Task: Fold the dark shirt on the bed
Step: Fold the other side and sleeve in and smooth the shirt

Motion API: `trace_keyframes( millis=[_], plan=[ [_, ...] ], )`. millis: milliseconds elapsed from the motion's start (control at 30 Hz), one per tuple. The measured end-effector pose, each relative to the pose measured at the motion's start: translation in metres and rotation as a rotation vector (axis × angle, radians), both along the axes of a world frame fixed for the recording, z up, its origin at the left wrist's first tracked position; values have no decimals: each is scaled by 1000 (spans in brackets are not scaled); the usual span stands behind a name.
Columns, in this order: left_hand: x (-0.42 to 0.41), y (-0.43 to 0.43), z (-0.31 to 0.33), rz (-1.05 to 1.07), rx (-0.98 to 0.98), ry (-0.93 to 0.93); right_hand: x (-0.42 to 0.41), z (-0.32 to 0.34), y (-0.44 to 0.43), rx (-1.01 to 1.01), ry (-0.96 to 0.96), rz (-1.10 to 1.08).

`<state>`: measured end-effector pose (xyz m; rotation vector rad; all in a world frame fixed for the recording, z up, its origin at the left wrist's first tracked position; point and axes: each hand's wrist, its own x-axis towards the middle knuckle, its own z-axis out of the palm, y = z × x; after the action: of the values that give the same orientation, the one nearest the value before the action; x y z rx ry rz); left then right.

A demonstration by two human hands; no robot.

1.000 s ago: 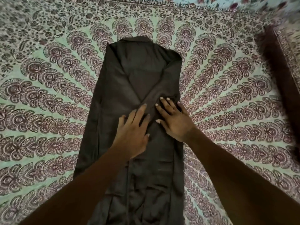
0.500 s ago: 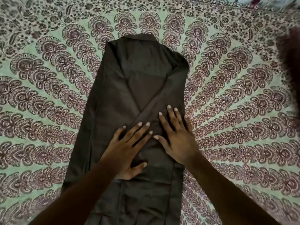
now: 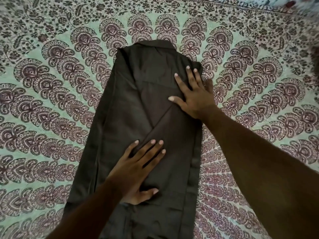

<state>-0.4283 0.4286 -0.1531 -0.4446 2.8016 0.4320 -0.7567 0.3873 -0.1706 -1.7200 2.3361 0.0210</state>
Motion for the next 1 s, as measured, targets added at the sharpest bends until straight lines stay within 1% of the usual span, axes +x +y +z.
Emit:
trace_keyframes(
  millis=[100,167,233,267,300,367,467,533,600,633,733,767,833,867,1000],
  plan=[
    [0,-2,0,-2,13,0,-11,5,-22,8,-55,4],
    [1,-2,0,1,27,-4,-6,10,-24,-74,-69,-17],
    [1,-3,0,4,38,-12,6,12,-13,-186,-70,-127],
    [1,-2,-1,2,36,-13,10,10,-8,-205,-82,-201],
    [1,-2,-1,1,31,-11,12,7,-6,-184,-98,-263],
    [1,-2,-2,-7,25,-11,6,0,-12,-87,-101,-315],
    [1,-3,-3,0,23,-7,-15,-1,-45,26,-100,-296],
    [0,-3,-3,3,26,1,-27,4,-63,56,-129,-264],
    [0,-3,-2,5,34,10,-29,11,-64,-6,-171,-266],
    [0,-3,-1,6,38,6,-26,13,-59,-85,-182,-297],
    [0,-3,0,10,35,-13,-13,14,-32,-377,-195,-514],
    [0,-2,-1,8,32,-21,-12,15,-27,-416,-188,-583],
    [0,-2,-2,9,22,-17,-19,19,-30,-396,-141,-642],
    [1,-2,-3,8,16,-15,-23,19,-35,-384,-159,-641],
    [1,-1,-4,0,-21,-13,-38,19,-59,-463,-380,-693]
  ],
)
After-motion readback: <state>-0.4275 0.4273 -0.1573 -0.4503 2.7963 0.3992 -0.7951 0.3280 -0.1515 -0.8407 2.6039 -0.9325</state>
